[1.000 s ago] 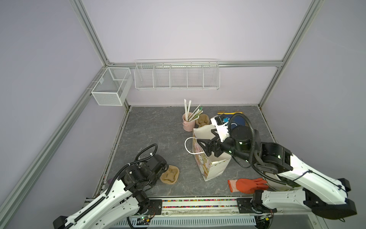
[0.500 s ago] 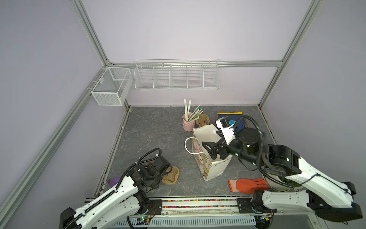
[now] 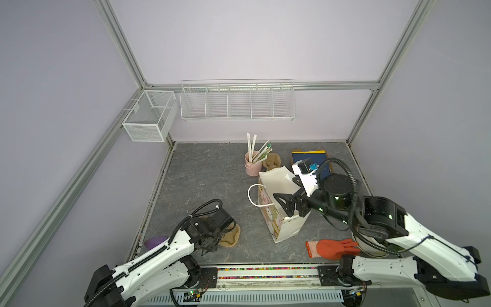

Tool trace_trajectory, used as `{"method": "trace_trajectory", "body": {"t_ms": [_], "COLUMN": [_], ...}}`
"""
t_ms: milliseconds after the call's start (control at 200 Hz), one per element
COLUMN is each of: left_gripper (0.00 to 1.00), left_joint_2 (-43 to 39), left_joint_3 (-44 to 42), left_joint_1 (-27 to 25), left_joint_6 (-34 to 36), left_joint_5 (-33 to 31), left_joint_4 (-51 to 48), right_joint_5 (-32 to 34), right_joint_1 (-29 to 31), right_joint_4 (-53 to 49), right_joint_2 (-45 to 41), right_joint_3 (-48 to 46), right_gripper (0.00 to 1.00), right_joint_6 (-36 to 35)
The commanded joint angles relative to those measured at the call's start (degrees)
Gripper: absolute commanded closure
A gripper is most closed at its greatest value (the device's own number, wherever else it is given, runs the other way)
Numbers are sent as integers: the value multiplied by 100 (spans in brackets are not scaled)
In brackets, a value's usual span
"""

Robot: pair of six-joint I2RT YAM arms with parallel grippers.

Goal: Pack the takeout coffee

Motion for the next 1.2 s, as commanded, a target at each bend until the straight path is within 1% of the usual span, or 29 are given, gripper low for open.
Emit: {"method": "trace_trajectory", "body": {"t_ms": [0,155,340,470,735,915,1194], "left_gripper": [23,23,24,24,24,24,25], "left_joint_2": [41,-67,216,411,469,563,898], "left_joint_3": [211,243,72,217,204,226,486], "left_joint_1": [135,176,290,307,355,450,763], "left_joint_6": [-94,-137,-55,28,115,328,1040], "left_joint_5": [-209,-359,-80,-87,-52,-105,-316], "left_joint_4": [-172,-284,144,64,22,-53,-88], "right_joint_5": [-57,-39,-52,-41,-23,35,83], "right_joint_1": [21,12,17,13,11,12,10], "right_joint_4": [-90,-108,-125,-161,-177,-189,-189], "right_joint_2": [-157,-271,-319,-348,-407,-418,-476], "right_joint_3": [-98,-161,-191,-193,-263,-273,-302], "right_gripper": [2,2,2,2,1,2,1], "right_joint_6": [-173,-197,-227,-240,-269,-297,-310]}}
